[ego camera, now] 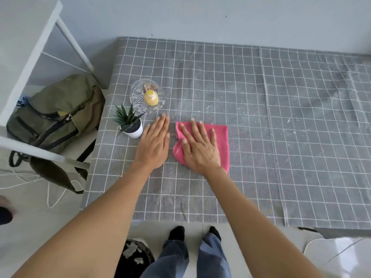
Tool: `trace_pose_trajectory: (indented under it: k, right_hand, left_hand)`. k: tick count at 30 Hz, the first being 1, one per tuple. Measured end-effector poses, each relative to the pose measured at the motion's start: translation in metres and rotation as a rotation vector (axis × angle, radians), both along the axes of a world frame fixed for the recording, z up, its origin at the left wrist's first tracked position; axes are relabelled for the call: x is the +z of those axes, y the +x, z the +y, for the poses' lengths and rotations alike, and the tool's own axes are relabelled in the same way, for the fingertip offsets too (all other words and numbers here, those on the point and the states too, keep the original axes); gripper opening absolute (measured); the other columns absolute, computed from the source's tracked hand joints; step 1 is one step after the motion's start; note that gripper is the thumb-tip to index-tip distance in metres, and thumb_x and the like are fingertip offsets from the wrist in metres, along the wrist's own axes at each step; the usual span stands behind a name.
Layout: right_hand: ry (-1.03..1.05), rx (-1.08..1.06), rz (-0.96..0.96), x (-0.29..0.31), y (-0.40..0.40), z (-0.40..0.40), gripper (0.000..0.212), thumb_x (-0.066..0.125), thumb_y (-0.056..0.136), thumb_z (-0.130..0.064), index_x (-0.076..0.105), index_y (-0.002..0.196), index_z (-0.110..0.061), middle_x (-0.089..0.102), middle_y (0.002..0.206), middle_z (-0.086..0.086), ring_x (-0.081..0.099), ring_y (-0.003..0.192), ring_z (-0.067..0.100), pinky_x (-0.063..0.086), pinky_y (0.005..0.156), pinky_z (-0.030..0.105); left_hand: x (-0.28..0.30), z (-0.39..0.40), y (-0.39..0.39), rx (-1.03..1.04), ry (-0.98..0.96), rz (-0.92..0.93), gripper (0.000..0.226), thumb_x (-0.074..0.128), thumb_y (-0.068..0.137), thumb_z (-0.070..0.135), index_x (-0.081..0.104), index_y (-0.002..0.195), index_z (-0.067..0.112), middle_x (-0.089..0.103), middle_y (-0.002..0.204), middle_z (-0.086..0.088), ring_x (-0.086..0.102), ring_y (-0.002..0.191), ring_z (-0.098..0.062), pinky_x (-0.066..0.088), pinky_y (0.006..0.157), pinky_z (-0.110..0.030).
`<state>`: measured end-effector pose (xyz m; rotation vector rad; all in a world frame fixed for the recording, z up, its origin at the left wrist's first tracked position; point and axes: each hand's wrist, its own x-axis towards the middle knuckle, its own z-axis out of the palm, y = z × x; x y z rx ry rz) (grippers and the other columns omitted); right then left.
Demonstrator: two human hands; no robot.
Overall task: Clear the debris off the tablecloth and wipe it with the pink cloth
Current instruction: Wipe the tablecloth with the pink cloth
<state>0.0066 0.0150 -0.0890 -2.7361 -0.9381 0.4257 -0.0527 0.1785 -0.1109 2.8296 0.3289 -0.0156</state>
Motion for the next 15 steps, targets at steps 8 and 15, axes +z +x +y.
trace_pose_trajectory:
  k: [8, 15]
  right_hand:
    - [0.016, 0.031, -0.021, 0.0, 0.014, -0.01, 0.051, -0.003, 0.1, -0.048, -0.01, 0.15, -0.04, -0.017, 0.158, -0.01, -0.02, 0.145, 0.013, -0.012, 0.119, 0.044]
    - [-0.057, -0.221, -0.048, 0.002, 0.061, -0.085, 0.051, -0.002, 0.099, -0.051, -0.008, 0.15, -0.045, -0.011, 0.16, -0.01, -0.014, 0.147, 0.014, -0.009, 0.119, 0.046]
  left_hand:
    - [-0.002, 0.001, -0.001, 0.001, 0.023, -0.02, 0.056, 0.005, 0.099, 0.035, 0.005, 0.152, 0.016, 0.001, 0.159, 0.002, 0.001, 0.147, -0.011, 0.007, 0.12, -0.037]
    - [-0.002, 0.0, -0.002, 0.017, 0.017, -0.024, 0.055, 0.006, 0.1, 0.033, 0.003, 0.152, 0.018, -0.001, 0.159, 0.004, -0.001, 0.147, -0.01, 0.004, 0.12, -0.036]
